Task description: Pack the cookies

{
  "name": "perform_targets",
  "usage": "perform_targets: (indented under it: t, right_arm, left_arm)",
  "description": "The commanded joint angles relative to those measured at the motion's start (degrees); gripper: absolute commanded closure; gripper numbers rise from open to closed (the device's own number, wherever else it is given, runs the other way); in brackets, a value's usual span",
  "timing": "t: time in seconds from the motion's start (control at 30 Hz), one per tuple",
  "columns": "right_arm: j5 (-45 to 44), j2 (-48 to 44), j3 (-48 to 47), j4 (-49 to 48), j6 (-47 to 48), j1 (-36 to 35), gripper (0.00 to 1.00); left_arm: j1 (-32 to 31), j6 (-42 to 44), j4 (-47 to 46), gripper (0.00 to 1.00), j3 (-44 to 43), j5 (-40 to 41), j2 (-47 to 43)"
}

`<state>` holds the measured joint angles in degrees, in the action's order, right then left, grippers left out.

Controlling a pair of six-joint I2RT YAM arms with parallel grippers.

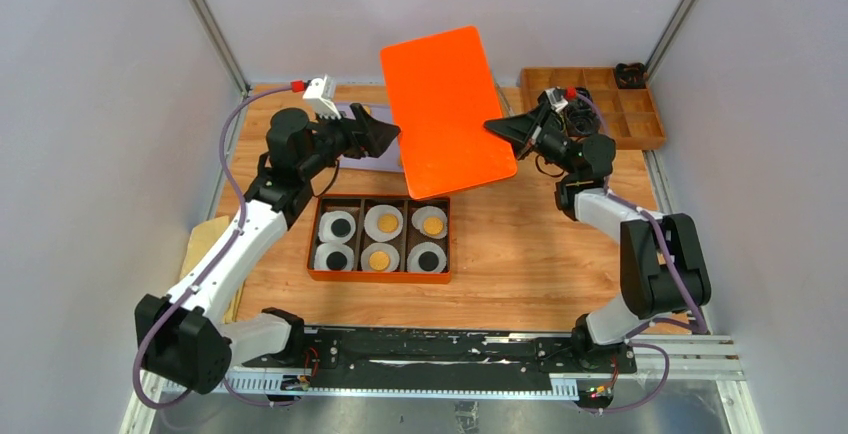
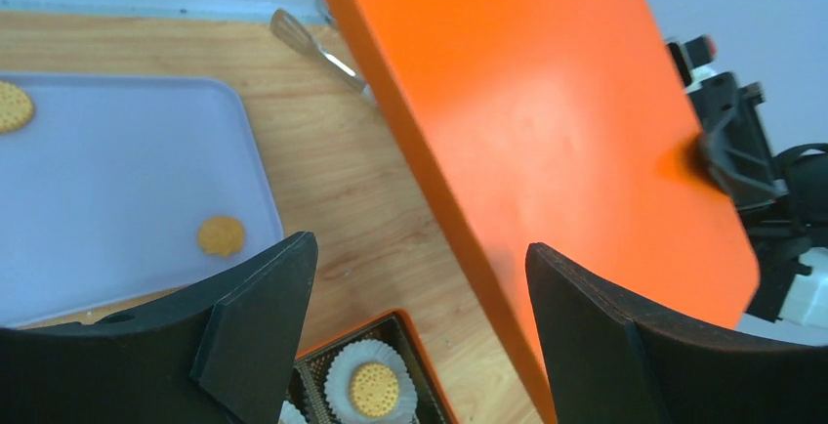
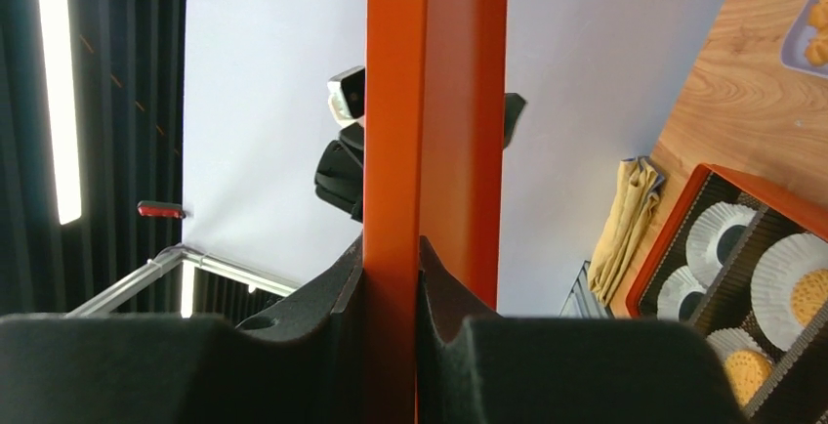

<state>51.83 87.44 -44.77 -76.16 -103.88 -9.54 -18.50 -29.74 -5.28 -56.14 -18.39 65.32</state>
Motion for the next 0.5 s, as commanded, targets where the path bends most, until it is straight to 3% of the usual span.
perform_targets:
  t: [0.0, 0.27, 0.47]
  right_arm:
    - [0.1, 0.7, -3.9, -8.3, -3.2, -2.4, 1.00]
    - [1.0, 6.4, -5.2, -10.3, -4.3, -11.5, 1.00]
    - [-0.7, 9.8, -5.1, -12.7, -5.0, -14.4, 1.00]
  left_arm:
    - [0.0, 0.9, -2.2, 0.16, -1.3, -0.9, 2.0]
    - [0.0, -0.3, -4.2, 0.16, -4.1, -1.2, 3.9]
    - [0.0, -0.9, -4.3, 0.19, -5.1, -1.3, 2.7]
